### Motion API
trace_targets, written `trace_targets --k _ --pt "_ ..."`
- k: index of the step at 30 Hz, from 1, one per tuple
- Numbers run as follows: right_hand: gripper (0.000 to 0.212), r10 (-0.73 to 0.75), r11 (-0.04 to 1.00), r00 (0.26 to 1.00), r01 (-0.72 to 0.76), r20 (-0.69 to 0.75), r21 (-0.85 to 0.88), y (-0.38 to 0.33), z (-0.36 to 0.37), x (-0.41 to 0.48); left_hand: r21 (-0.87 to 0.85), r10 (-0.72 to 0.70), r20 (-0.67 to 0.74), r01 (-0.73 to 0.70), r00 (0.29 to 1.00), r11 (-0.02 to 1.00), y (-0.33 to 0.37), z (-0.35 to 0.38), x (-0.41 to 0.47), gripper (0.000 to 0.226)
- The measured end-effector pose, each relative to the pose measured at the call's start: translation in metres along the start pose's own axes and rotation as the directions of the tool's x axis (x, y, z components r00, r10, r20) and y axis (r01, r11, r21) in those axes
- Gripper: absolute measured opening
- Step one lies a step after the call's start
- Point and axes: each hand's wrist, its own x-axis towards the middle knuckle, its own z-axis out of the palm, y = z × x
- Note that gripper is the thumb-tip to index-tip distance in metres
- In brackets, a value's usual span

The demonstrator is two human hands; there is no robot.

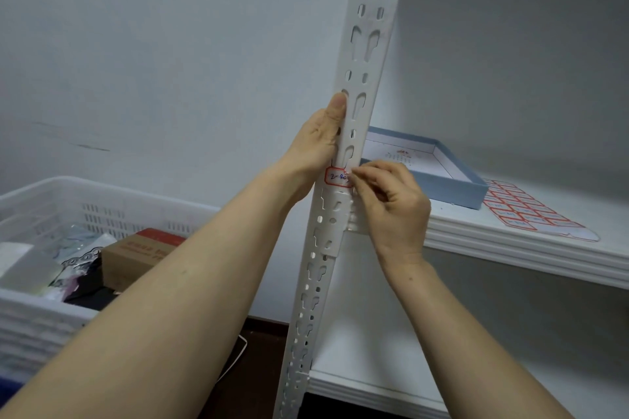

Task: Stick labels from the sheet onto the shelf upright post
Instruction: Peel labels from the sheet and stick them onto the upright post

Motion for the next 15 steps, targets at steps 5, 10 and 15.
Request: trace_targets --k 5,10,15 --pt "0.015 -0.153 0.965 0.988 0.152 0.009 -0.213 -0.002 -0.003 0.004 0.004 -0.008 -0.003 0.008 1.0 1.0 0.003 0.001 -0.002 0.053" --pt "0.019 -0.441 0.797 0.896 0.413 0.041 -0.44 -0.002 -0.005 0.017 0.021 -0.038 -0.022 0.038 0.999 0.999 0.002 -0.001 -0.001 0.07" --pt "0.021 -0.501 0.678 0.864 0.434 0.059 -0.593 -0.008 0.0 0.024 0.036 -0.038 0.002 0.038 0.999 0.999 0.004 0.0 -0.003 0.058"
